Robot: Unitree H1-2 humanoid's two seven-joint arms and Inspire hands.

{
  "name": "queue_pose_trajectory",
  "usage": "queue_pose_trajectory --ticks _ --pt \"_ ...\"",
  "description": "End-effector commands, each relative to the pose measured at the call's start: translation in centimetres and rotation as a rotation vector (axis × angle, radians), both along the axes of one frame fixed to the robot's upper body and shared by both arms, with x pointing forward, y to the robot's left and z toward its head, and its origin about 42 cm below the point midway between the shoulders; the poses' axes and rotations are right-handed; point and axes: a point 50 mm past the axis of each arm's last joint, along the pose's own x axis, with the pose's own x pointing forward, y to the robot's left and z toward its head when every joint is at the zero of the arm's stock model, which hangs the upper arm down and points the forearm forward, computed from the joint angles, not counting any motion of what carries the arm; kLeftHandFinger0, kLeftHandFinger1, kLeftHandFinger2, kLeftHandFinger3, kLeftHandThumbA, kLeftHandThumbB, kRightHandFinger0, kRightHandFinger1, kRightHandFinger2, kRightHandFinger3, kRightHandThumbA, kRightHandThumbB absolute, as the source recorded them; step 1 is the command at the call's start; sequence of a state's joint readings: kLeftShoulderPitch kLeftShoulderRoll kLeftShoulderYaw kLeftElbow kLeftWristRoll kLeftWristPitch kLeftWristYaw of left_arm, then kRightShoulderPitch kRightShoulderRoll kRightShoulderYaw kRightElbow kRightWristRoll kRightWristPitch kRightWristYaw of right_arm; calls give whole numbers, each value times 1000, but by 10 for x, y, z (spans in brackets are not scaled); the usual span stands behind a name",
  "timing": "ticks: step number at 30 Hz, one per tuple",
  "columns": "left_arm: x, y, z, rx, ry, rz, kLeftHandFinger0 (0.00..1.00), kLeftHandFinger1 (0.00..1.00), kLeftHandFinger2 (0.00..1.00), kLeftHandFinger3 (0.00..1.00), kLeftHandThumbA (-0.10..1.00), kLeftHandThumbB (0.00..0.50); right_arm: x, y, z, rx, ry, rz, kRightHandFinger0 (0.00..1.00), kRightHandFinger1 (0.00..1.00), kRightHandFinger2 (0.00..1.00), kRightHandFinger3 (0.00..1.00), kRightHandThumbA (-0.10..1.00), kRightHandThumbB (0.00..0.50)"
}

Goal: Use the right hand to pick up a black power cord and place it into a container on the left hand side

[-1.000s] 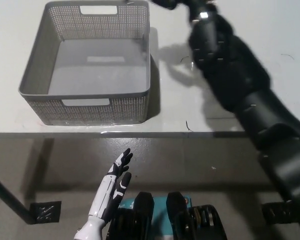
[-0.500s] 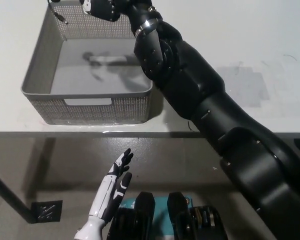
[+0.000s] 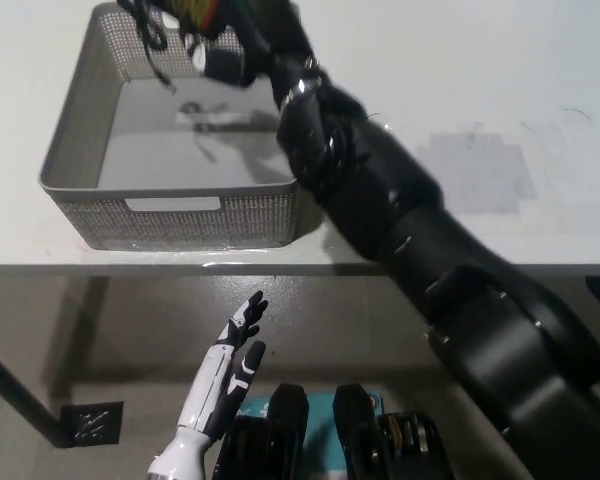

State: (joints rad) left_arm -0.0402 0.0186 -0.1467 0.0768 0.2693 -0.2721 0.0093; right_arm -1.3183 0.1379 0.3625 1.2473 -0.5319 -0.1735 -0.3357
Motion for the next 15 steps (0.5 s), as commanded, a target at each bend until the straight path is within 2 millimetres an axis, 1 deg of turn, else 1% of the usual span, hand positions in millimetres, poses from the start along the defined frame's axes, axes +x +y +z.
queue_pose_trajectory --ticks 1,2,3,4,5,7,9,13,14,15 --pt "7 -4 16 -9 -52 -11 1000 1000 1000 1000 979 0 -7 19 9 37 -60 36 0 414 805 846 -100 168" --pt "8 -4 17 -6 -50 -13 1000 1000 1000 1000 995 0 -8 19 4 32 -47 38 0 397 791 838 -100 163" --pt "9 -5 18 -2 -50 -17 1000 1000 1000 1000 1000 0 -8 19 2 26 -28 33 0 398 798 858 -100 158" --pt "10 -5 19 -2 -52 -19 1000 1000 1000 1000 1000 0 -8 19 1 23 -20 30 0 397 803 874 -100 168" --pt "11 -5 21 -1 -56 -21 1000 1000 1000 1000 1000 0 -8 19 -1 22 -16 29 0 390 797 897 -100 158" --pt "13 -5 21 1 -59 -23 1000 1000 1000 1000 1000 0 -8 20 -4 22 -5 27 0 395 798 924 -100 160" --pt "14 -6 20 -5 -59 -28 1000 1000 1000 1000 999 0 -10 20 -9 27 -1 34 0 391 798 930 -100 146" --pt "14 -7 20 -8 -51 -30 1000 1000 1000 1000 997 0 -11 21 -13 25 6 36 0 399 808 932 -100 146" --pt "14 -6 20 -6 -52 -28 1000 1000 1000 1000 1000 0 -11 20 -13 35 4 37 0 399 809 928 -100 156" --pt "15 -6 20 -9 -49 -29 1000 1000 1000 1000 1000 0 -11 20 -13 47 13 32 10 379 766 927 -33 187"
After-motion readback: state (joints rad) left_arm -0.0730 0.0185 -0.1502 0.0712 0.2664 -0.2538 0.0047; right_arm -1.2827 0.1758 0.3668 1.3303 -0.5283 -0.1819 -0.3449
